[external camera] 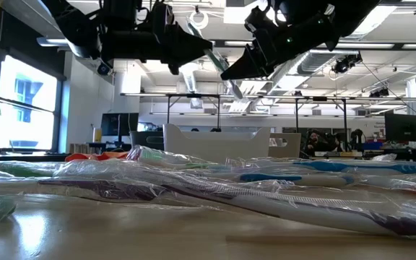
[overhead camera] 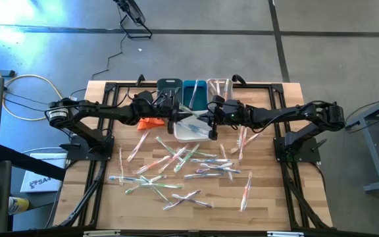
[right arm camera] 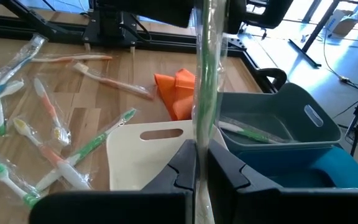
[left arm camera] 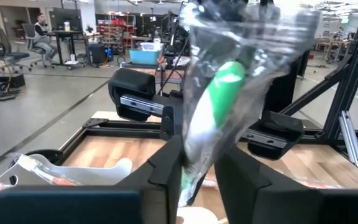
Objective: Pick & Place Toothbrushes
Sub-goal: Put the green toothbrush into the dark blue bin
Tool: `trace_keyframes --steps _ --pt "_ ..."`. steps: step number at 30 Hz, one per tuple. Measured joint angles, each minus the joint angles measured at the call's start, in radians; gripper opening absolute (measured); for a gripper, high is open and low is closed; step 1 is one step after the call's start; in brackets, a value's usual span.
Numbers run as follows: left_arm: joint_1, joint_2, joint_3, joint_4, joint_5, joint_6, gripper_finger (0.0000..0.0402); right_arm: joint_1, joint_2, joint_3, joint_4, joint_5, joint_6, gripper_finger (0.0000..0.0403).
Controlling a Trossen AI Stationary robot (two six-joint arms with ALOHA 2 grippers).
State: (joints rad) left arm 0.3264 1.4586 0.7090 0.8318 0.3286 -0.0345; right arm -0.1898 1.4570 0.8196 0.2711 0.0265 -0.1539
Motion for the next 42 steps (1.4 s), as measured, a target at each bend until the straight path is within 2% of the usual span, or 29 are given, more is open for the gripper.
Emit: trace_keyframes --steps 7,16,34,37,42 --pt "0.000 0.000 0.000 0.000 -0.003 0.000 0.0037 0.000 0.000 0.000 -0.001 -0.006 0.000 0.0009" --pt "0.000 0.000 0.000 -0.003 -0.003 0.000 0.0028 0.000 0.000 0.000 -0.008 -0.006 0.000 0.0013" --pt "0.001 0.000 0.000 -0.024 -0.007 0.001 0.0025 0.008 -0.005 0.000 -0.025 -0.026 -0.006 0.0172" --pt "0.012 0.000 0.000 -0.028 -0.011 0.006 0.0025 0.008 -0.038 0.000 -0.075 -0.026 -0.007 0.0182" --pt "0.081 -0.011 0.000 -0.042 -0.011 0.000 0.0025 0.011 -0.125 0.001 -0.194 -0.026 0.001 0.0177"
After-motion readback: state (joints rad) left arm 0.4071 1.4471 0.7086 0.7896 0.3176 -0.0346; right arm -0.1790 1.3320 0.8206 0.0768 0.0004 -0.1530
